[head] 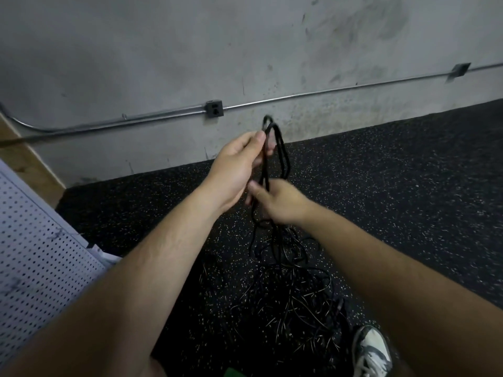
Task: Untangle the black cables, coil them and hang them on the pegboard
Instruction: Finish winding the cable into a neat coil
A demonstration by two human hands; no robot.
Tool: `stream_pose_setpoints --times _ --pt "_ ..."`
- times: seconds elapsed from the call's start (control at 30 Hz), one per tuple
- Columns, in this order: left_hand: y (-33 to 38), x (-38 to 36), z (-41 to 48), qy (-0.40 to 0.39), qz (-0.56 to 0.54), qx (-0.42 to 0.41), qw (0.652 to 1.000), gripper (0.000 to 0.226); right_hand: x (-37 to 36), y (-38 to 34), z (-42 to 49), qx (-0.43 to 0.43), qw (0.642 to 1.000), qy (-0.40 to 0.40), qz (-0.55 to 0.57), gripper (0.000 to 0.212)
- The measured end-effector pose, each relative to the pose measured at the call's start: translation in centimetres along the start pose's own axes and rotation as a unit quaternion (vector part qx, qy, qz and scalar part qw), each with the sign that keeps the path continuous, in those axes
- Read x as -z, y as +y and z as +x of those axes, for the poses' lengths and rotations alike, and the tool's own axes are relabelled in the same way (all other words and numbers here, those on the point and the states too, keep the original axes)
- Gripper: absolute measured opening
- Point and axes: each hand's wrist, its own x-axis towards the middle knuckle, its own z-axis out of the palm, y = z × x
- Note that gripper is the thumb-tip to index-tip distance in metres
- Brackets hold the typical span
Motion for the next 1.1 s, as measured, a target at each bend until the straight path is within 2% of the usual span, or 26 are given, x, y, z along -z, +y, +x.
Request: stream_pose_setpoints --times 0.07,0.13,0.17,0.23,0.27,0.33,0.37,0.4,0.47,0.5,0.57,0.63,0.67,0.7,0.77,0.83,0.87,0.93,1.0,1.07,1.1 --pt "-0.5 0.7 -0.3 -0.013 0.032 0.014 0.999 0.030 1.8 -2.0 0.1 0.008 0.995 0.078 0.055 0.044" --pt "-2.1 1.0 -0.9 -0.103 0.019 0.070 0.992 0.058 3.7 -3.9 0.3 0.006 0.984 0.133 0.122 0.048" --pt "-3.0 0.6 -1.7 -0.160 0.037 0.095 0.982 0.059 4.6 -4.8 0.2 0.012 0.977 0.153 0.149 0.047" --pt "-4.8 -0.7 -3.5 -0.230 0.135 0.106 0.958 0.038 6.0 -6.1 -0.1 0.030 0.960 0.185 0.207 0.043" --pt "-5.4 -1.3 -3.9 -0.224 0.161 0.104 0.956 0.030 6.6 -6.4 -0.2 0.036 0.947 0.196 0.250 0.042" --pt "-5.5 -2.1 -3.9 -0.164 0.178 0.105 0.964 0.028 7.5 -6.1 -0.3 0.054 0.923 0.193 0.327 0.038" --pt "-5.2 -2.2 -3.6 -0.134 0.181 0.100 0.969 0.027 7.9 -5.6 -0.5 0.066 0.919 0.173 0.347 0.040" --pt "-4.8 -2.2 -3.1 -0.112 0.174 0.093 0.974 0.025 8.0 -4.6 -0.7 0.073 0.930 0.137 0.332 0.052" --pt "-3.5 -2.2 -2.2 -0.082 0.107 0.068 0.989 0.022 7.6 -2.2 -1.6 0.061 0.975 0.035 0.209 0.088" --pt "-2.7 -2.3 -2.0 -0.070 0.064 0.053 0.994 0.023 6.8 -1.3 -2.2 0.045 0.987 -0.034 0.149 0.097" --pt "-1.1 -2.5 -1.6 -0.067 -0.007 0.044 0.997 0.029 4.6 0.1 -3.1 0.006 0.985 -0.136 0.109 0.090" --pt "-0.4 -2.6 -1.4 -0.087 -0.040 0.048 0.994 0.032 2.6 1.6 -2.9 -0.003 0.979 -0.183 0.094 0.055" --pt "-0.2 -2.7 -1.4 -0.092 -0.048 0.048 0.994 0.032 1.9 2.4 -2.7 0.003 0.983 -0.172 0.062 0.034" --pt "0.0 -2.7 -1.4 -0.091 -0.053 0.044 0.993 0.032 1.4 2.7 -2.5 -0.001 0.989 -0.145 0.032 0.021" --pt "0.5 -2.5 -1.3 -0.064 -0.057 0.019 0.996 0.031 1.3 2.5 -2.5 -0.023 0.997 -0.072 0.007 0.031" --pt "0.5 -2.3 -1.2 -0.044 -0.012 -0.009 0.999 0.034 1.9 1.4 -2.7 -0.018 0.999 -0.024 0.037 0.034" --pt "0.0 -2.1 -1.3 -0.046 0.014 -0.012 0.999 0.035 2.5 0.4 -2.8 -0.001 0.998 -0.003 0.067 0.035" --pt "-1.5 -2.3 -2.1 -0.108 0.029 0.031 0.993 0.027 4.0 -2.1 -2.5 0.034 0.984 0.071 0.158 0.039" --pt "-3.9 -2.8 -3.4 -0.185 0.105 0.075 0.974 0.033 5.3 -4.6 -1.9 0.046 0.946 0.129 0.295 0.036" --pt "-6.3 -3.3 -4.3 -0.211 0.208 0.060 0.953 0.033 6.5 -6.3 -1.5 0.067 0.910 0.122 0.391 0.032" --pt "-6.9 -3.4 -4.4 -0.185 0.216 0.065 0.957 0.027 6.9 -6.4 -1.4 0.083 0.903 0.112 0.406 0.029"
